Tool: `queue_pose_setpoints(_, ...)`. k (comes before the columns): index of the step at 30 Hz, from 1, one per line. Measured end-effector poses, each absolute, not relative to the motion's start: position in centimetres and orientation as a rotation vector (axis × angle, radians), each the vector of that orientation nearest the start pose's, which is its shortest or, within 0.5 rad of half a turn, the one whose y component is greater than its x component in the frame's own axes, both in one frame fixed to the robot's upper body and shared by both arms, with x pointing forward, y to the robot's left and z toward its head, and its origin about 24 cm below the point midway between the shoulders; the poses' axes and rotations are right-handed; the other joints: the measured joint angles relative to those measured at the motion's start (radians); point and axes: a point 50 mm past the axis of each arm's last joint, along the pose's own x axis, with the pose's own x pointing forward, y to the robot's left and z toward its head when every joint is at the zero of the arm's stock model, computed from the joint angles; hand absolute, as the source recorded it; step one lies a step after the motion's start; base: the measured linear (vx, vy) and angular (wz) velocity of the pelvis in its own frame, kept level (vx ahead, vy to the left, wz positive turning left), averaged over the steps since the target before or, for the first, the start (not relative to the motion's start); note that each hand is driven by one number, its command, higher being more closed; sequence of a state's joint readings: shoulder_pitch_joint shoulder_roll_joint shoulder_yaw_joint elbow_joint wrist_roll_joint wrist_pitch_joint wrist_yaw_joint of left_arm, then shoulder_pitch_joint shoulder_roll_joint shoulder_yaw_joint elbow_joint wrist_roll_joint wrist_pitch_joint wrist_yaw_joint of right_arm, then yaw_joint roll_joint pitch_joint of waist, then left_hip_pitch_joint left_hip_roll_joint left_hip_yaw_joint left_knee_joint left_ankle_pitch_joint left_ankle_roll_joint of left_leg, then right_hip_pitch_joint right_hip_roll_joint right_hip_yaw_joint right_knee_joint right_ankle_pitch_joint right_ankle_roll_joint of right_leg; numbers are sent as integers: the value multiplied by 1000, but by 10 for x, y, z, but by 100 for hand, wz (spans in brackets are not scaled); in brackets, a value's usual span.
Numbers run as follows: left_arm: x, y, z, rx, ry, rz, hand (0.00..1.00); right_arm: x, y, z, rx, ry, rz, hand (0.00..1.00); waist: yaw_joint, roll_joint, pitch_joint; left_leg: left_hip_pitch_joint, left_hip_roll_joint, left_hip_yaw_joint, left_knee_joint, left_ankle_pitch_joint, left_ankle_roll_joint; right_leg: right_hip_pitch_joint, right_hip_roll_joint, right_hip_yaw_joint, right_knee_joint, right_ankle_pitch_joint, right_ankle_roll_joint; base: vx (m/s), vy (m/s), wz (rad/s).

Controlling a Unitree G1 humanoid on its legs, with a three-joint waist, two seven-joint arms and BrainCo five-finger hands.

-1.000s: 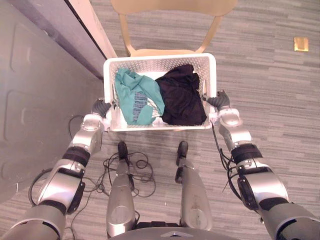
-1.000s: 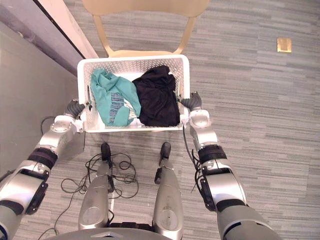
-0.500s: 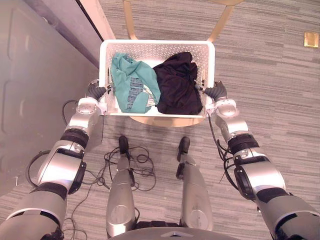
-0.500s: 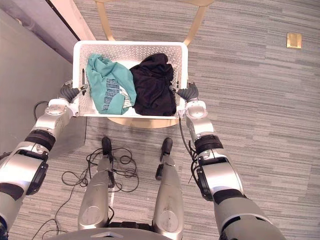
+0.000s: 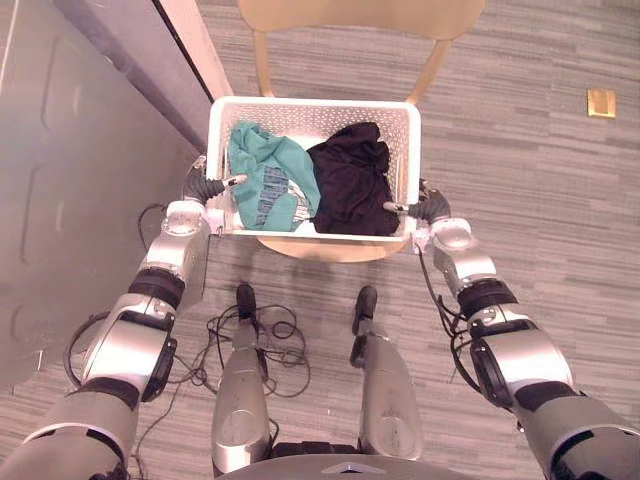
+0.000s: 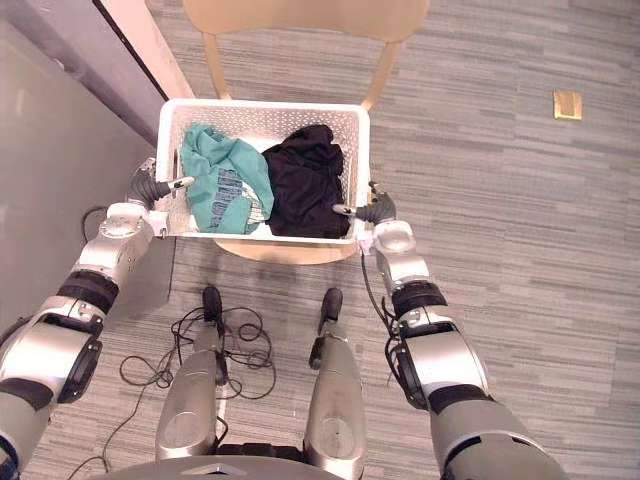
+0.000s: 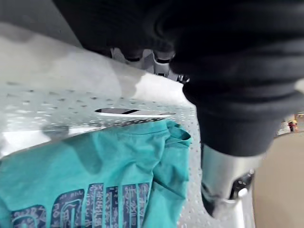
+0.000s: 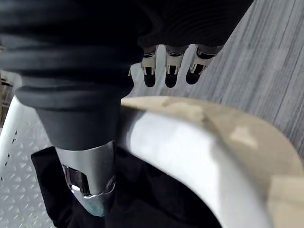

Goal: Pick up the laundry basket with both hands and put the clothes into the washing machine.

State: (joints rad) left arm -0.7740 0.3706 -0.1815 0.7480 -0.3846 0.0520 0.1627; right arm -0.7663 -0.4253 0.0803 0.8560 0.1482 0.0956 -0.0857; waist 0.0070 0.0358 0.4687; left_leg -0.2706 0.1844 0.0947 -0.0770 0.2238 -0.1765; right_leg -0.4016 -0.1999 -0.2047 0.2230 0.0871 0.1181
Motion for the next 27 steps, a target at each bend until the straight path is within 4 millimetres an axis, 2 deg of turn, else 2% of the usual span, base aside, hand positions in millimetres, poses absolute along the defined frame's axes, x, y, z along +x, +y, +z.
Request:
queue_pose_setpoints(4, 372, 197, 110, 65, 7, 108, 0, 369, -251, 91, -276, 177, -206, 0, -4, 0, 0, 31, -10, -15, 0, -1, 0, 47, -9, -13, -11, -1, 4, 22, -4, 15)
queue_pose_setpoints(7, 352, 204, 97, 32, -10, 123, 0, 354, -260, 81, -282, 176, -226, 0, -5, 3, -2, 61, -19, -18, 0, -17, 4, 89, -18, -20, -26, -5, 13, 11, 1, 8)
queue_pose_setpoints(8, 346, 206, 91, 24, -2, 131, 0, 350, -264, 77, -275, 185, -234, 0, -5, 3, -3, 68, -24, -19, -1, -21, 3, 98, -21, -20, -29, -6, 16, 20, 10, 7)
queue_pose_setpoints(10, 323, 208, 65, -16, 43, 159, 0, 328, -280, 54, -243, 240, -286, 0, 0, 9, -18, 82, -36, -29, -1, -29, 10, 130, -30, -29, -52, -6, 29, 34, 9, 13)
queue_pose_setpoints(11, 320, 209, 62, -22, 51, 162, 0, 325, -281, 50, -240, 250, -290, 0, 0, 9, -23, 82, -37, -29, -1, -30, 10, 131, -31, -30, -55, -5, 30, 61, 0, 12)
queue_pose_setpoints(12, 303, 210, 39, -49, 114, 185, 0, 308, -290, 31, -216, 311, -326, 0, 6, 11, -55, 82, -42, -33, 0, -35, 14, 143, -34, -35, -71, 0, 35, 66, -4, 9)
queue_pose_setpoints(14, 284, 210, 15, -60, 190, 209, 0, 287, -298, 10, -196, 377, -367, 0, 6, 12, -91, 93, -48, -39, 0, -34, 19, 168, -39, -48, -86, 0, 37, 125, -12, 15)
queue_pose_setpoints(16, 246, 213, -22, -105, 315, 250, 0, 249, -303, -23, -151, 481, -404, 0, 11, 13, -152, 128, -53, -47, 0, -50, 29, 226, -41, -61, -117, -4, 44, 147, -16, 14)
queue_pose_setpoints(17, 238, 213, -29, -117, 345, 258, 0, 239, -303, -30, -138, 505, -409, 0, 12, 14, -168, 136, -55, -51, 0, -54, 29, 239, -41, -63, -126, -5, 46, 117, -13, 16)
queue_pose_setpoints(19, 207, 215, -58, -135, 469, 290, 0, 202, -302, -57, -116, 612, -441, 0, 15, 24, -224, 163, -59, -68, 0, -66, 31, 291, -41, -87, -146, -11, 53, 94, -11, 22)
queue_pose_setpoints(20, 200, 215, -67, -143, 507, 297, 0, 195, -301, -63, -103, 633, -450, 0, 18, 26, -230, 175, -59, -68, 0, -69, 29, 305, -41, -88, -149, -13, 55, 61, -4, 9)
queue_pose_setpoints(21, 186, 216, -83, -143, 590, 311, 0, 181, -297, -74, -68, 677, -469, 0, 19, 31, -249, 193, -59, -67, 0, -76, 30, 324, -41, -87, -154, -16, 57, 0, 0, 0)
queue_pose_setpoints(22, 177, 215, -92, -151, 636, 320, 0, 175, -293, -80, -53, 700, -470, 0, 18, 33, -258, 202, -60, -67, 0, -78, 30, 333, -41, -87, -158, -16, 58, 23, 3, -10)
queue_pose_setpoints(24, 146, 209, -122, -170, 814, 337, 0, 155, -280, -102, 0, 804, -471, 0, 17, 39, -288, 234, -61, -63, 0, -92, 34, 366, -41, -86, -169, -22, 64, 13, 4, -8)
queue_pose_setpoints(27, 89, 201, -158, -216, 1089, 388, 0, 119, -258, -133, 75, 979, -467, 0, 16, 41, -324, 282, -60, -54, 0, -115, 31, 409, -39, -83, -178, -31, 60, 3, 1, -6)
